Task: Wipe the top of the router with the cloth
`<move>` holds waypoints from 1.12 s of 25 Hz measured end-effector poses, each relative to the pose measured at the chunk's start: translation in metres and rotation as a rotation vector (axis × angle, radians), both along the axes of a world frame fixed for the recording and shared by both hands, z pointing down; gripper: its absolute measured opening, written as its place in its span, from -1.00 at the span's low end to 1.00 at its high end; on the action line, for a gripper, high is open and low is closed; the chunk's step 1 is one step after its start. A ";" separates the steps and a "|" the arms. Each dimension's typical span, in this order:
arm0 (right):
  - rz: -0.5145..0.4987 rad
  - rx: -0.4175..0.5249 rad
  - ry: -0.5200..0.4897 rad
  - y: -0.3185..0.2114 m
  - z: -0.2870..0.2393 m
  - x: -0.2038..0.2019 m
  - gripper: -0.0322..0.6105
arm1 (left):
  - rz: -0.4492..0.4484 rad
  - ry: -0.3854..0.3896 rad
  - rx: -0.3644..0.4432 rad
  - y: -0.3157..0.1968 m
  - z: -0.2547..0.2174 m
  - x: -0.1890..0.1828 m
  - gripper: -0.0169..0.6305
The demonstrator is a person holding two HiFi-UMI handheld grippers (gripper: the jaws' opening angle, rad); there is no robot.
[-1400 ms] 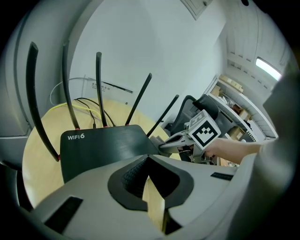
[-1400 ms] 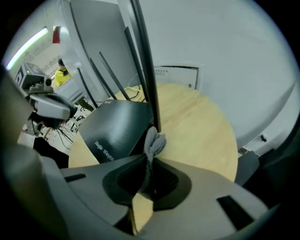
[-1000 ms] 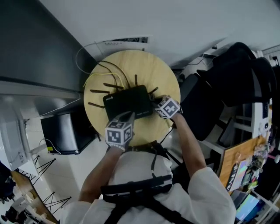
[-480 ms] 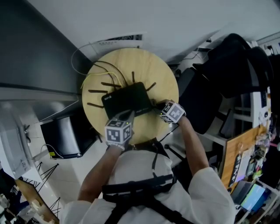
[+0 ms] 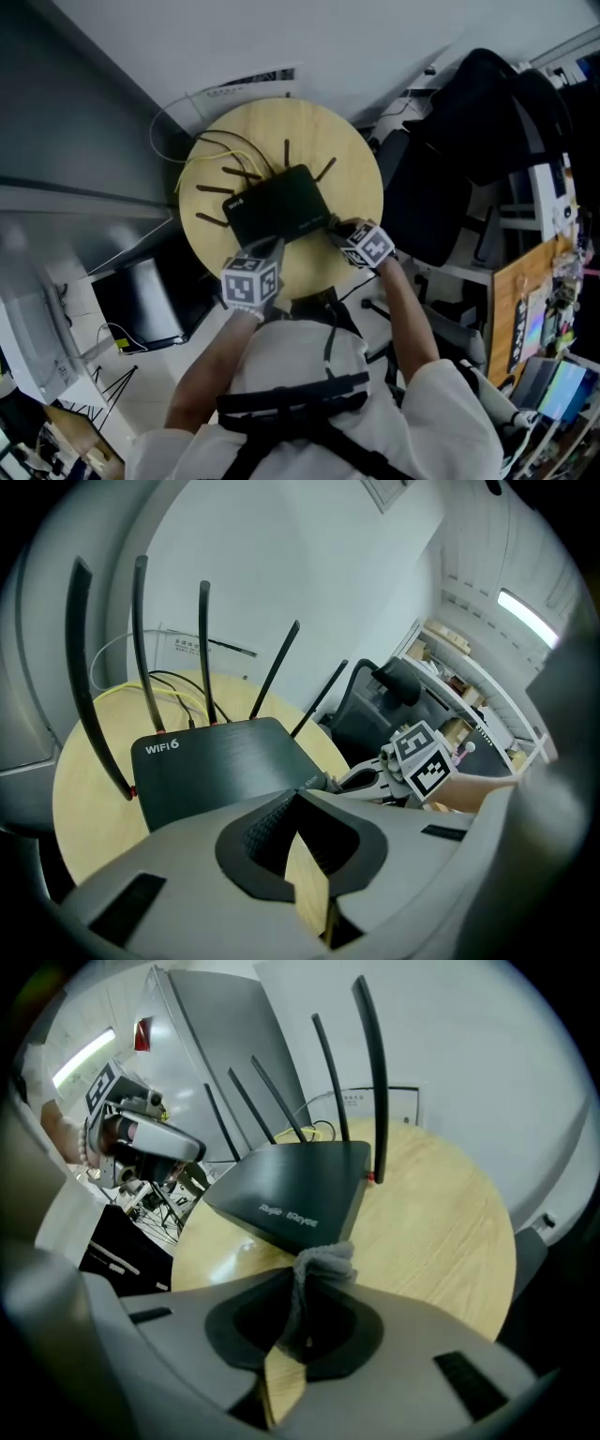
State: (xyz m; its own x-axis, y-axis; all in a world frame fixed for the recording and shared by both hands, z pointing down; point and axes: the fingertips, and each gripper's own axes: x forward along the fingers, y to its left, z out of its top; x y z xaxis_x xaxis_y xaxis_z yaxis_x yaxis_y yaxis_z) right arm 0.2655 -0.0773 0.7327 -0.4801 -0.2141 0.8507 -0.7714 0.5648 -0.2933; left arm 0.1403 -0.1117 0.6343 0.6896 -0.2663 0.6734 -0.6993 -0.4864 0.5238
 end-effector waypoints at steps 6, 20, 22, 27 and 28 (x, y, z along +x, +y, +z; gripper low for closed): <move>0.085 0.050 0.013 0.004 -0.007 -0.018 -0.78 | 0.024 0.011 0.009 0.016 -0.005 -0.020 -0.96; 0.149 0.043 -0.025 0.016 -0.005 -0.115 -0.78 | -0.020 0.012 0.027 0.040 -0.016 -0.081 -0.96; 0.147 0.047 -0.040 0.018 -0.006 -0.130 -0.78 | -0.033 0.012 0.030 0.042 -0.017 -0.092 -0.96; 0.142 0.034 -0.062 0.021 -0.007 -0.167 -0.78 | -0.059 0.011 0.033 0.048 -0.015 -0.117 -0.96; 0.139 0.034 -0.062 0.022 -0.007 -0.174 -0.78 | -0.062 0.012 0.032 0.050 -0.014 -0.122 -0.96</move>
State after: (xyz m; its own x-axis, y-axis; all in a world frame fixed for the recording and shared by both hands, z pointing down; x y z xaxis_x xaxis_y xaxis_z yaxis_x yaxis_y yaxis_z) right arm 0.0914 -0.0554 0.7254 -0.4949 -0.3103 0.8116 -0.8240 0.4640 -0.3251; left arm 0.0187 -0.0618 0.6199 0.6789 -0.3305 0.6557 -0.7226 -0.4590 0.5169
